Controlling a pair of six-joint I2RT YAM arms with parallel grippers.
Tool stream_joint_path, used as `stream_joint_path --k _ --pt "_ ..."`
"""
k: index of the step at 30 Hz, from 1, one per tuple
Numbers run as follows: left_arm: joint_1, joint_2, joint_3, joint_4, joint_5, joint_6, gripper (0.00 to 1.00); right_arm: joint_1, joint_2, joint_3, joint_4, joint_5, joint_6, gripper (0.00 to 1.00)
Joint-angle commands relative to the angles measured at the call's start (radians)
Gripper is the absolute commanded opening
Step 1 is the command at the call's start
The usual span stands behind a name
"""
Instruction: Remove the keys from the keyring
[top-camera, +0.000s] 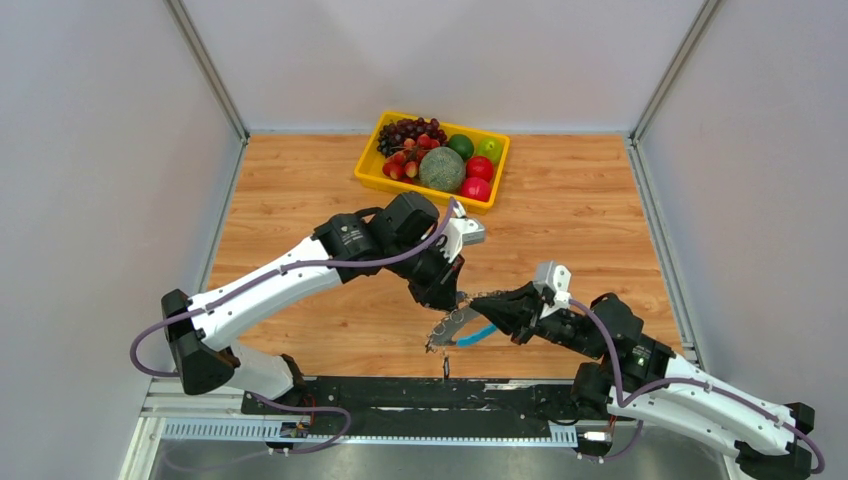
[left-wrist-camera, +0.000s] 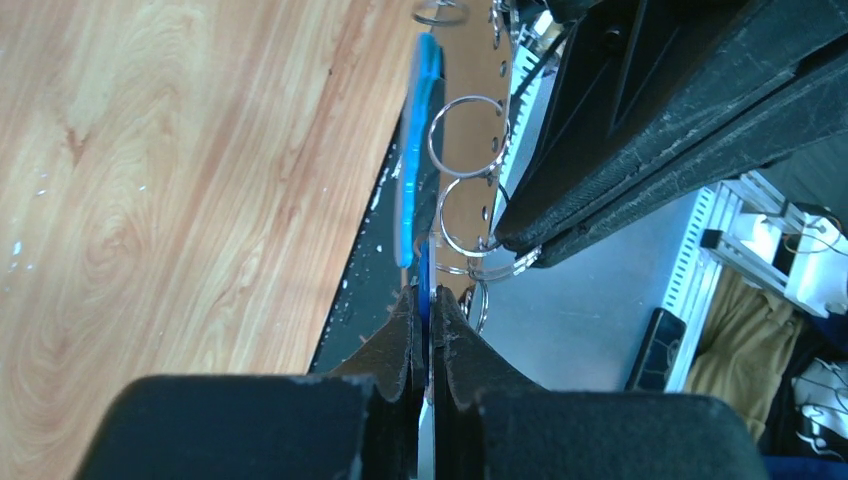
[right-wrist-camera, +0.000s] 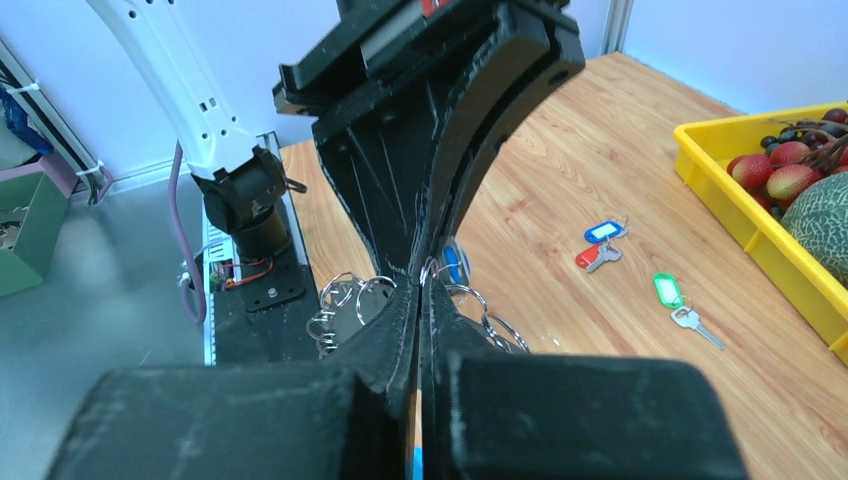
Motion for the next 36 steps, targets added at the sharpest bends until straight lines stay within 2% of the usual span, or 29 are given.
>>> stream_joint_path --k 1,10,19,23,28,31,36 --pt "0.009 0.031 0.008 0.043 0.091 0.007 0.00 0.004 -0.002 0.019 0.140 -0.019 -0.028 0.00" --pt "0.010 0.036 -0.015 0.083 0.122 0.002 0.00 0.004 -0.022 -0.026 0.221 -0.013 -0.037 0.00" --pt "0.060 -0.016 -0.060 0.066 -0.228 -0.008 0.00 0.004 -0.174 -0.060 0.149 0.195 0.046 0.00" --pt "0.143 -0.056 -0.164 0.182 -0.254 -0.030 0.00 0.004 -0.232 -0.071 0.082 0.293 0.103 0.00" --pt "0.305 -0.041 -0.281 0.391 -0.255 -0.103 0.00 0.005 -0.289 -0.090 0.056 0.321 0.151 0.00" --pt "0.375 0.017 -0.278 0.458 -0.260 -0.112 0.00 0.004 -0.294 -0.089 0.047 0.322 0.162 0.00" --pt "0.478 0.199 -0.189 0.476 -0.314 -0.107 0.00 0.004 -0.264 -0.074 0.019 0.357 0.174 0.00"
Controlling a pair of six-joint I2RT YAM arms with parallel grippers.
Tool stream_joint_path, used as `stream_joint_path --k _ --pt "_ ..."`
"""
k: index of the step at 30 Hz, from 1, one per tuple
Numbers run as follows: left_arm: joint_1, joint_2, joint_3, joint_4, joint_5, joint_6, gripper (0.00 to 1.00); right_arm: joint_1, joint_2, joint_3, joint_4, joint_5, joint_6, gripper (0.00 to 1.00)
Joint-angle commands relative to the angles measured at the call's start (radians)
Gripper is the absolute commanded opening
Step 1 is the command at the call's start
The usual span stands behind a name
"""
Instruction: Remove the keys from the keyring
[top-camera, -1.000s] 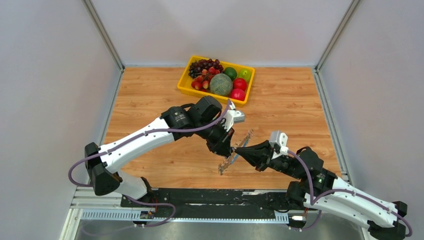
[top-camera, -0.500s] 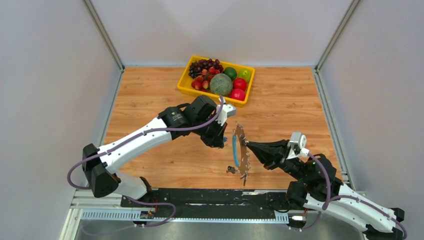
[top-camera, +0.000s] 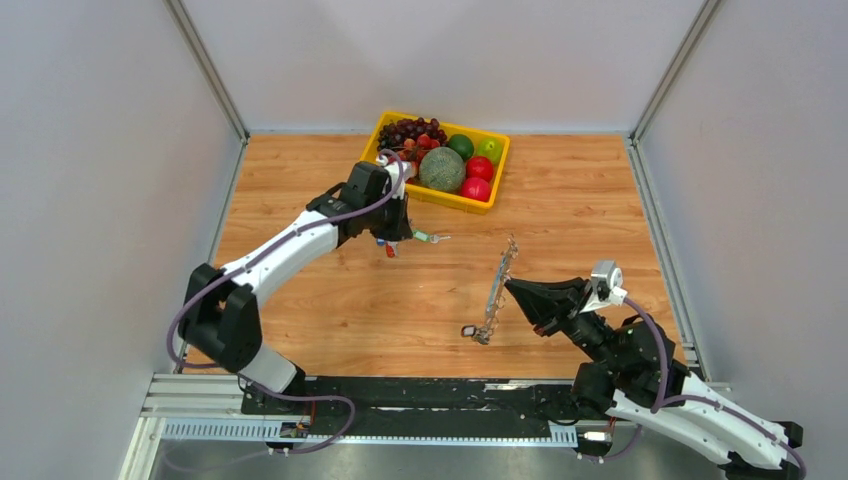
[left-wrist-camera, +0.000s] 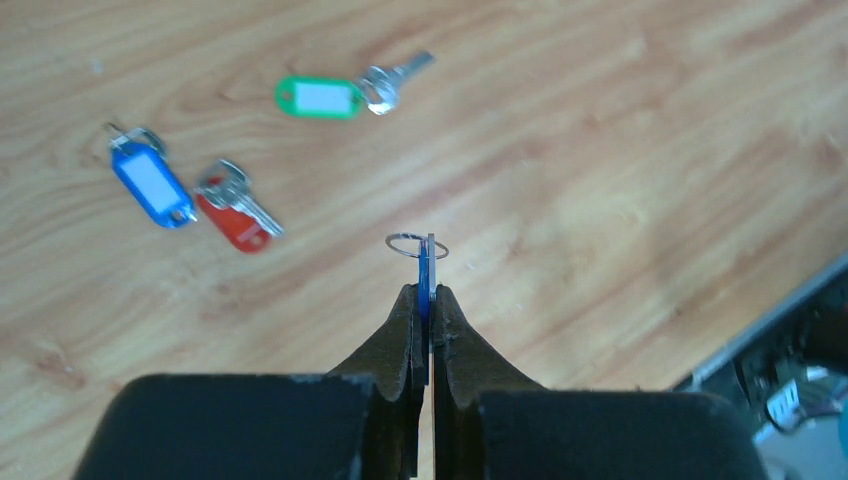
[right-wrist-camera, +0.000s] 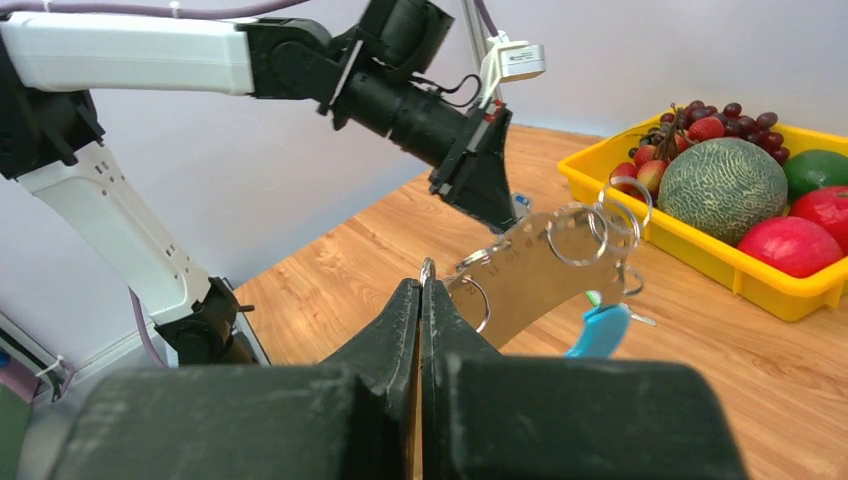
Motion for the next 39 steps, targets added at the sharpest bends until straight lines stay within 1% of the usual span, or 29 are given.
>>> stream_joint_path --k 1,4,6,8,9,10,12,16,19,23,27,29,30,32,36,38,39 --pt "0.074 0.141 0.084 0.107 -0.048 -0.019 0.00 0.004 0.020 0.024 -0.008 0.055 0.036 0.00" --pt "0.116 0.240 0.113 0.140 -0.033 -0.036 0.00 0.004 0.033 0.026 -0.016 0.109 0.047 0.00" --pt "0.142 0.280 0.118 0.165 -0.029 -0.051 0.04 0.004 0.041 0.026 -0.020 0.138 0.055 0.00" --pt "0.157 0.302 0.118 0.175 -0.036 -0.064 0.28 0.004 0.047 0.026 -0.029 0.170 0.072 0.00" --pt "0.160 0.305 0.116 0.172 -0.048 -0.063 0.55 0.004 0.049 0.022 -0.030 0.184 0.079 0.00" --pt "0.161 0.302 0.113 0.174 -0.052 -0.063 0.85 0.004 0.052 0.021 -0.034 0.199 0.088 0.00" --pt "0.162 0.273 0.086 0.198 -0.054 -0.067 0.98 0.004 0.060 0.010 -0.047 0.248 0.112 0.00" --pt "0.162 0.164 0.024 0.221 -0.029 -0.073 1.00 0.004 0.108 -0.011 -0.063 0.369 0.177 0.00" --pt "0.162 0.056 -0.022 0.216 -0.018 -0.070 1.00 0.005 0.194 0.007 -0.066 0.392 0.171 0.00" --pt "0.162 -0.074 -0.088 0.203 -0.012 -0.045 1.00 0.003 0.353 0.064 -0.066 0.399 0.136 0.00" --pt "0.162 -0.220 -0.188 0.234 -0.092 -0.032 1.00 0.000 0.517 0.151 -0.072 0.394 0.086 0.00" --pt "0.161 -0.294 -0.249 0.265 -0.164 -0.062 1.00 -0.010 0.591 0.193 -0.081 0.393 0.075 0.00" --pt "0.162 -0.330 -0.273 0.263 -0.225 -0.105 1.00 -0.022 0.627 0.213 -0.083 0.383 0.067 0.00" --pt "0.162 -0.366 -0.284 0.243 -0.248 -0.125 1.00 -0.066 0.692 0.253 -0.087 0.330 0.056 0.00" --pt "0.162 -0.393 -0.257 0.194 -0.199 -0.117 1.00 -0.242 0.840 0.311 -0.089 0.107 0.066 0.00" --pt "0.162 -0.390 -0.221 0.156 -0.167 -0.125 1.00 -0.319 0.905 0.339 -0.087 0.033 0.073 0.00" --pt "0.162 -0.388 -0.207 0.131 -0.137 -0.127 1.00 -0.343 0.935 0.355 -0.086 0.019 0.069 0.00"
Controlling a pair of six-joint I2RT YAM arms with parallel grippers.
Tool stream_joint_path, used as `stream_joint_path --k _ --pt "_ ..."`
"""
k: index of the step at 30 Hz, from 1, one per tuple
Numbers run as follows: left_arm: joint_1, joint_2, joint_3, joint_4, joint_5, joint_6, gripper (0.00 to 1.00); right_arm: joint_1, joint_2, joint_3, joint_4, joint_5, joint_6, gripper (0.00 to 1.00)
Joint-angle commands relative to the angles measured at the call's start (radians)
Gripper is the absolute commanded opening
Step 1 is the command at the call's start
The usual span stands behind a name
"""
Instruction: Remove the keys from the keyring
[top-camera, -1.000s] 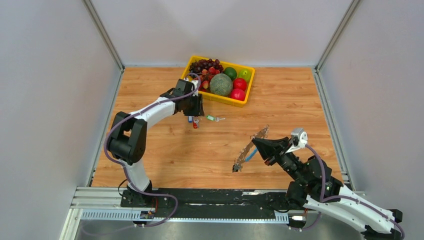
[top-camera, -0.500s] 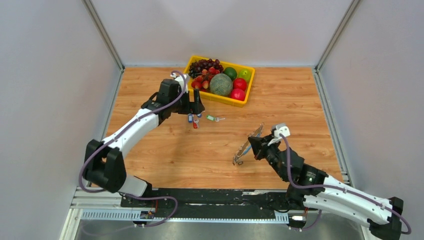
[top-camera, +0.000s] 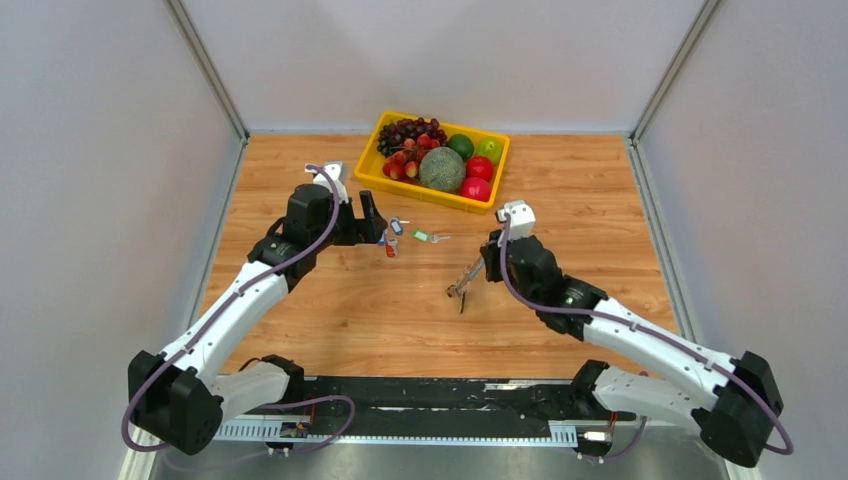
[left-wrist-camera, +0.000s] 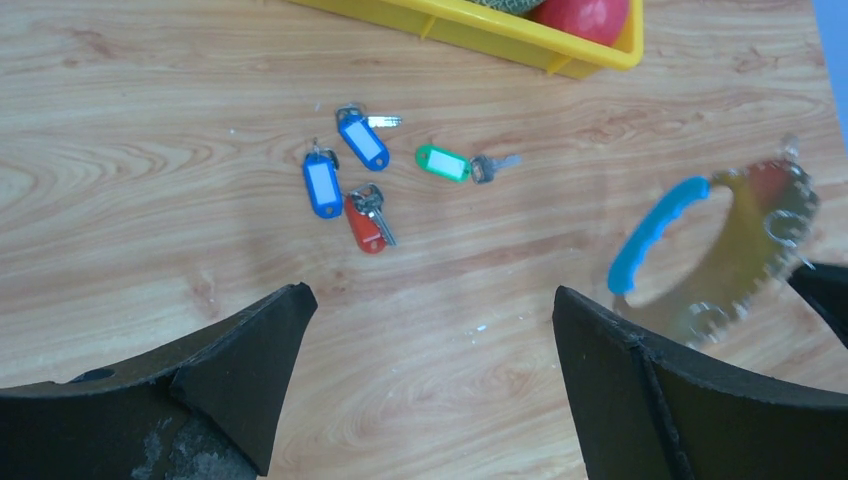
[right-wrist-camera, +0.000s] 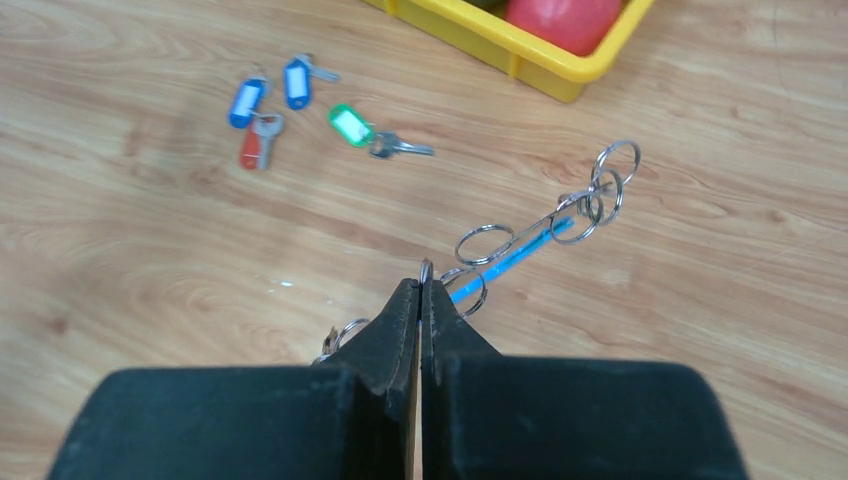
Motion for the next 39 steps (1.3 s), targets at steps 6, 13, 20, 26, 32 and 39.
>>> stream_joint_path --k 6,13,20,26,32,39 --pt "-0.002 -0.052 0.094 -0.076 0.085 -0.038 1.00 -0.179 0.247 0.165 0.042 -0.117 -0.019 0.00" --pt "-0.001 -0.154 -0.059 0.035 -0.029 -0.049 1.00 -0.285 0.341 0.212 0.048 -0.094 0.042 0.63" --pt "-0.002 -0.209 -0.192 0.183 -0.113 -0.096 1.00 -0.304 0.148 0.128 0.019 0.164 0.180 1.00" --pt "-0.001 -0.277 -0.215 0.211 -0.100 -0.140 1.00 -0.310 -0.103 0.099 -0.120 0.150 0.131 1.00" --pt "-0.002 -0.359 -0.059 -0.018 -0.126 -0.121 1.00 -0.310 -0.396 0.163 -0.210 0.081 0.022 1.00" --pt "-0.002 -0.434 0.084 -0.132 0.000 0.002 1.00 -0.310 -0.505 0.312 -0.316 0.088 -0.076 1.00"
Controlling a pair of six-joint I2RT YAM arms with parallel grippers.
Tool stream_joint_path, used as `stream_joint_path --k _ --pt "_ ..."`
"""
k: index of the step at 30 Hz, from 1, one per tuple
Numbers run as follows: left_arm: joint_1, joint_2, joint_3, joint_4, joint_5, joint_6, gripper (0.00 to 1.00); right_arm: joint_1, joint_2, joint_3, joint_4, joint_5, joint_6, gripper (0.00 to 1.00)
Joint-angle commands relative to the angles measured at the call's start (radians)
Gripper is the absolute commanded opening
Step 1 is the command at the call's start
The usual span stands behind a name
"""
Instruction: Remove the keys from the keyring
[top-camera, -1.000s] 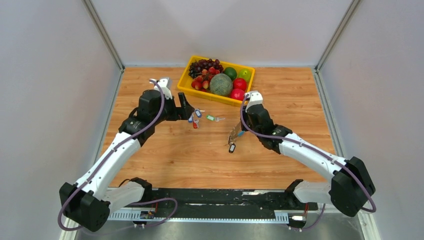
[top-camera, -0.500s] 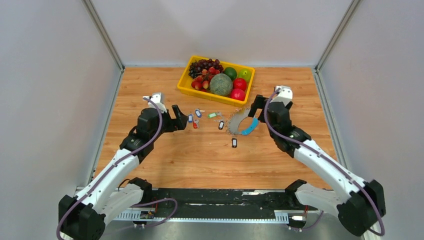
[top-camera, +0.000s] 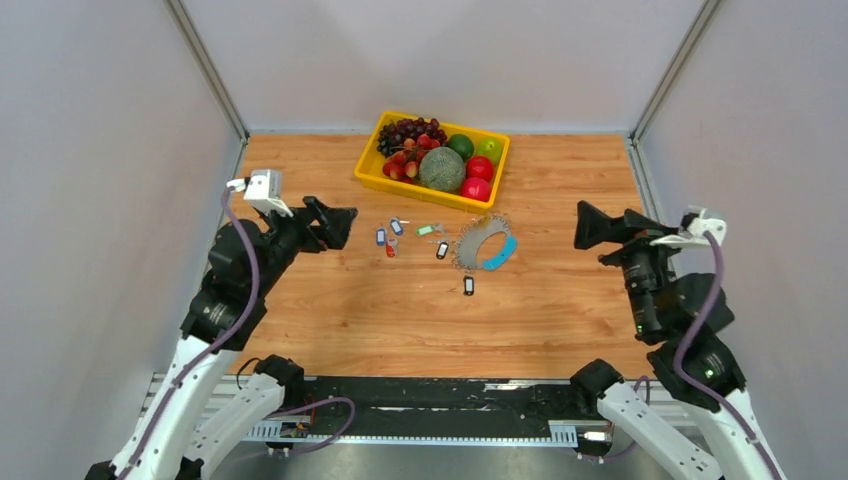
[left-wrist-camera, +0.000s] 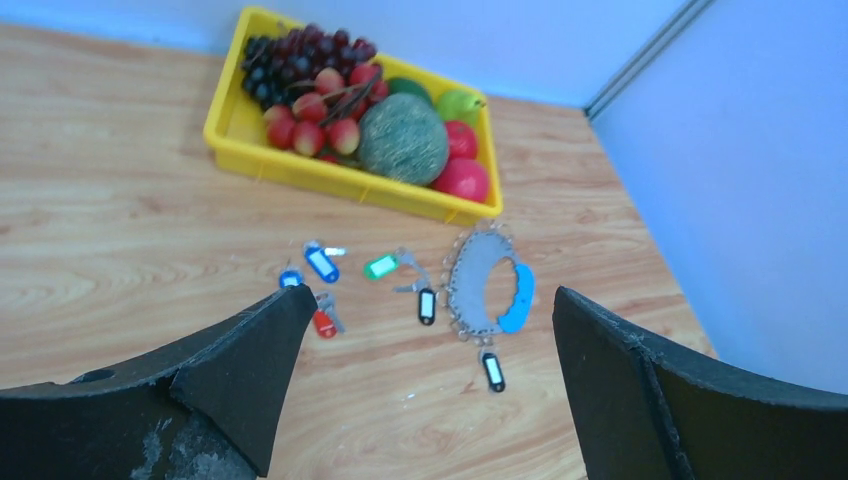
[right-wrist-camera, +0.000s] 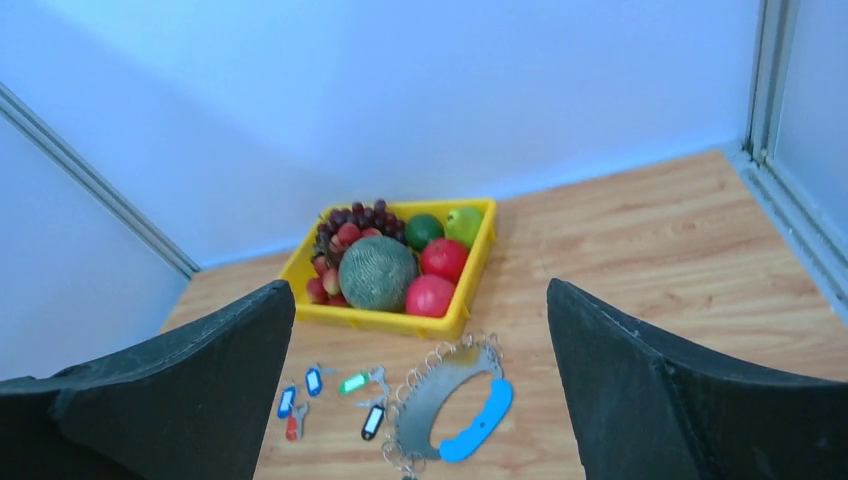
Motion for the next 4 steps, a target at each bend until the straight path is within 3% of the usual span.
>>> stream_joint_path --k 1,4 --pt "-0.001 -0.027 0.081 -0.103 0.071 0.081 1.00 -0.004 -0.007 0.093 -0.095 0.000 -0.088 1.00" --pt "-0.002 -0.020 0.124 -0.139 0.079 0.104 1.00 -0.004 -0.003 0.115 -0.116 0.001 -0.085 1.00"
